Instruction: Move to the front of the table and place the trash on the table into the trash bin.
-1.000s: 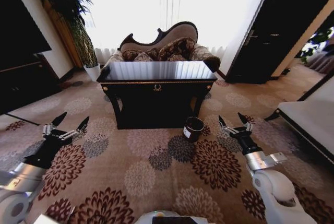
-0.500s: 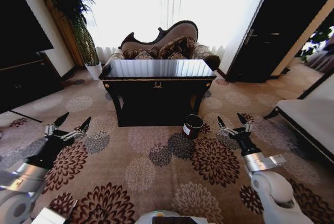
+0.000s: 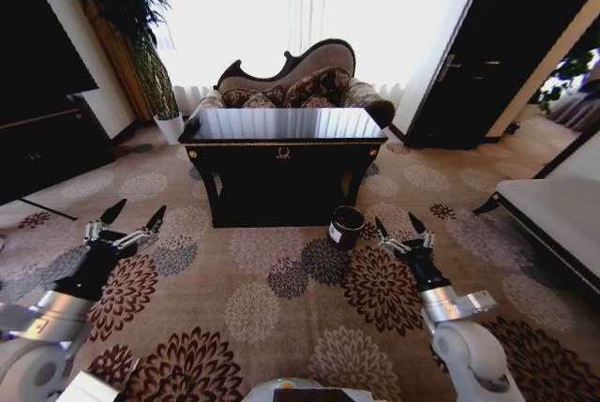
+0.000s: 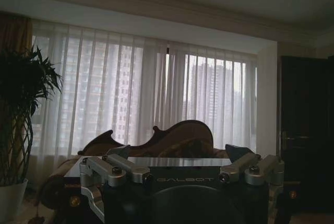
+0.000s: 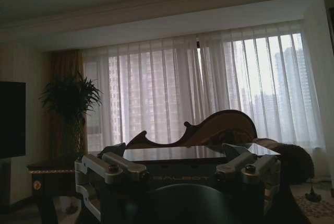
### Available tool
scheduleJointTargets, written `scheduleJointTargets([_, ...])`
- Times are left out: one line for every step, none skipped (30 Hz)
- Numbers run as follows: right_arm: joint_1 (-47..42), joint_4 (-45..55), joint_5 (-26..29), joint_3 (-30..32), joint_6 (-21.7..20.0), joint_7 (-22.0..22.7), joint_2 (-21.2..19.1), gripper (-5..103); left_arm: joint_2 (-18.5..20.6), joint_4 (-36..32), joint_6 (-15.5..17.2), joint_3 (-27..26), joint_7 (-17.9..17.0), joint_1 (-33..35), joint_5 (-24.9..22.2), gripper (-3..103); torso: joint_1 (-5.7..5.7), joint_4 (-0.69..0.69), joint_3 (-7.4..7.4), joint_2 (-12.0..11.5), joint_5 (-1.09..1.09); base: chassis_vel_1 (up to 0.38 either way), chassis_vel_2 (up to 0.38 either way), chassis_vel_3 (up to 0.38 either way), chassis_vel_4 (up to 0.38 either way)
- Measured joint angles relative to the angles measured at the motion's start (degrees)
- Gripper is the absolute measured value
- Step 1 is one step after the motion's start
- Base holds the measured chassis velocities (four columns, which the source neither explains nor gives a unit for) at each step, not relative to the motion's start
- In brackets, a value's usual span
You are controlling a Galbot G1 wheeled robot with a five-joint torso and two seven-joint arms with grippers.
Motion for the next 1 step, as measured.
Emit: scheduleJointTargets([-0.2, 0.2, -0.1, -0.2, 0.0, 0.2, 0.2, 100, 0.0, 0.2, 0.1, 0.0, -0.3, -0.3, -0.1, 100, 0.00, 0.00, 0.00, 0.0, 0.00, 0.000, 0.000, 0.000, 0.000])
